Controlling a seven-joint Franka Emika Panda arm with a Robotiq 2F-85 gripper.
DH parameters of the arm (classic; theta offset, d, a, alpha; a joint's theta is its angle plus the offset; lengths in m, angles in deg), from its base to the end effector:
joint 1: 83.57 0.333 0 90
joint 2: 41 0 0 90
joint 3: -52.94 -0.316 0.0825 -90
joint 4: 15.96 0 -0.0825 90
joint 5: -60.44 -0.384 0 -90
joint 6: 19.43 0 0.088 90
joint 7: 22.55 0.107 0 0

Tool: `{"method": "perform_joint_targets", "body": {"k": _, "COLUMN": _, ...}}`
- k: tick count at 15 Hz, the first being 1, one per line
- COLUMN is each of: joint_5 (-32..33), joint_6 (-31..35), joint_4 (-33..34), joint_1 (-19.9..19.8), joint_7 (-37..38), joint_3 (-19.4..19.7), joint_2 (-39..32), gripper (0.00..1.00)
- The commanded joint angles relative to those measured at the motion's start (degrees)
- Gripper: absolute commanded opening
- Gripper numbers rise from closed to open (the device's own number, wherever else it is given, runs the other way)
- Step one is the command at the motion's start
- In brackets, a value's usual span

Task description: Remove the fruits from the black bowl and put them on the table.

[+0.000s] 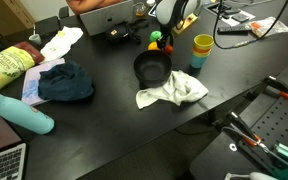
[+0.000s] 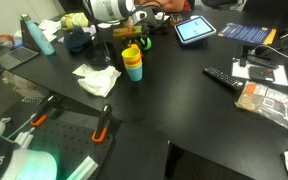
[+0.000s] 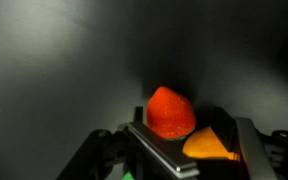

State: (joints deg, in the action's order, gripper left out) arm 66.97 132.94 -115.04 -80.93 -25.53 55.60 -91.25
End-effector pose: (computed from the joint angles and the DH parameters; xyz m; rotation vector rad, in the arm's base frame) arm 0.6561 0.0050 0.0815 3.0377 0.2573 0.0764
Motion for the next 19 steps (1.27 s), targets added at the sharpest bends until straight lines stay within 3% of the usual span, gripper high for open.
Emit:
{"method": "perform_joint_targets", "body": {"k": 1, "joint_5": 1.9, "joint_6": -1.7, "joint_4": 0.6, "joint_1": 3.3, "joint_7": 3.8, "joint_3": 3.0, "joint_2": 1.8, "gripper": 1.00}}
{"method": "perform_joint_targets", "body": {"k": 6, "joint_5": 5.0, "joint_6": -3.6, "joint_4": -2.2, "joint_1": 7.2, "joint_7": 8.0, "joint_3": 5.9, "joint_2": 6.5, "gripper": 1.00}}
{"method": "perform_joint_targets", "body": {"k": 14, "joint_5": 3.5, "joint_6": -7.6, "joint_4": -15.0, "joint_1": 4.5, "joint_7": 3.1, "joint_3": -0.6, "joint_2": 21.3, "gripper": 1.00}}
{"method": "perform_joint_targets", "body": {"k": 19, "joint_5": 1.7, "joint_6": -3.5, "joint_4": -24.2, "joint_1": 2.2, "joint_7": -1.0, "joint_3": -4.9, "joint_2": 29.0, "gripper": 1.00}}
